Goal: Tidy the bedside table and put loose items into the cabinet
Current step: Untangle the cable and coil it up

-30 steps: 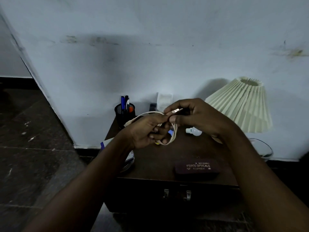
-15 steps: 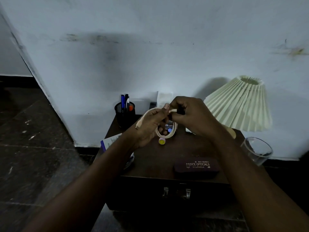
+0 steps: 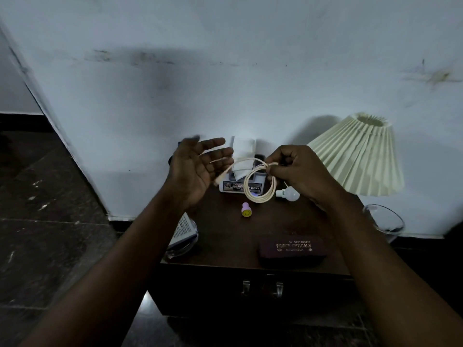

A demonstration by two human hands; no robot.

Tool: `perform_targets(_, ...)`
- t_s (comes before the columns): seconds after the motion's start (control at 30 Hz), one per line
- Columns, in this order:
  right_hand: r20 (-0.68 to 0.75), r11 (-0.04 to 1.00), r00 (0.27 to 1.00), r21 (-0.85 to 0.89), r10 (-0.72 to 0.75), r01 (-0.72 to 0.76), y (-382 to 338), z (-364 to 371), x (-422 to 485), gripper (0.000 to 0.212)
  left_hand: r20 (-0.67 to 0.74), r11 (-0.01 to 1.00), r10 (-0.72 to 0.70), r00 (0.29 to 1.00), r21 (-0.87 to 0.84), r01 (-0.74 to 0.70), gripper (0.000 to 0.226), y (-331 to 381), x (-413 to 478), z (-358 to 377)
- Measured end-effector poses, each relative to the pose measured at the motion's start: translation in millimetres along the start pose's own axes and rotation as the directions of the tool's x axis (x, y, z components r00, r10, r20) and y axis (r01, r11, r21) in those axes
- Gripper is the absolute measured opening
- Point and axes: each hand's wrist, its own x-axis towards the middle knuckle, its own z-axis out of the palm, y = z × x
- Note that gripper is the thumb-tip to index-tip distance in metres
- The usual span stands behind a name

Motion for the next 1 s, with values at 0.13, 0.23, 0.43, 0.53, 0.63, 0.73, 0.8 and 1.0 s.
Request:
perform_targets(0.13,0.023,0.998,1.000,-0.054,-0.016,0.017,0.3,2.5,1.8,0.010,0.134,0.762,0.123,0.983,0.622,-0.181,0.026,3.5,-0.3,-5.0)
perform_targets(0.23,0.035,1.000,0.999,-0.029,-0.009,0.010,0.2,4.6,3.6,0.013,0.208,0.605,0.138,0.968,0.757,-0.249,0.027,2.9,-3.1,-8.9)
perform_targets(0.43,0.120,0.966,0.993,0.257,0.013,-0.044,-1.3,14.3,1.2,0.012,0.135,0.416,0.362,0.922,0.862,-0.290,0.015,-8.1,-4.3,-2.4)
perform_targets(0.53,0.104,0.961,0.995,0.277,-0.008,-0.021,-1.0,22.4,1.2,0.016,-0.052,0.793,0.264,0.963,0.580,-0.186,0.010,-11.5,-3.8,4.9)
perform_targets(0.63,0.065,0.960,0.997,0.279,-0.029,0.010,1.2,26.3,0.7,0.016,-0.102,0.929,0.081,0.991,0.369,-0.038,0.013,-10.3,-2.9,7.9)
perform_targets(0.73,0.046,0.964,0.997,0.261,-0.066,0.052,3.5,27.7,0.1,0.014,-0.076,0.952,-0.078,0.994,0.290,0.097,0.023,-13.1,-6.0,11.3)
perform_targets(0.8,0.017,0.968,0.996,0.237,-0.089,0.082,4.5,27.6,1.4,0.014,-0.034,0.942,-0.144,0.989,0.301,0.147,0.029,-10.5,-7.8,10.0)
perform_targets(1.0,-0.143,0.982,0.978,-0.130,-0.153,0.135,10.0,27.3,2.3,0.015,0.032,0.921,-0.226,0.974,0.333,0.203,0.018,-9.3,-10.2,12.6)
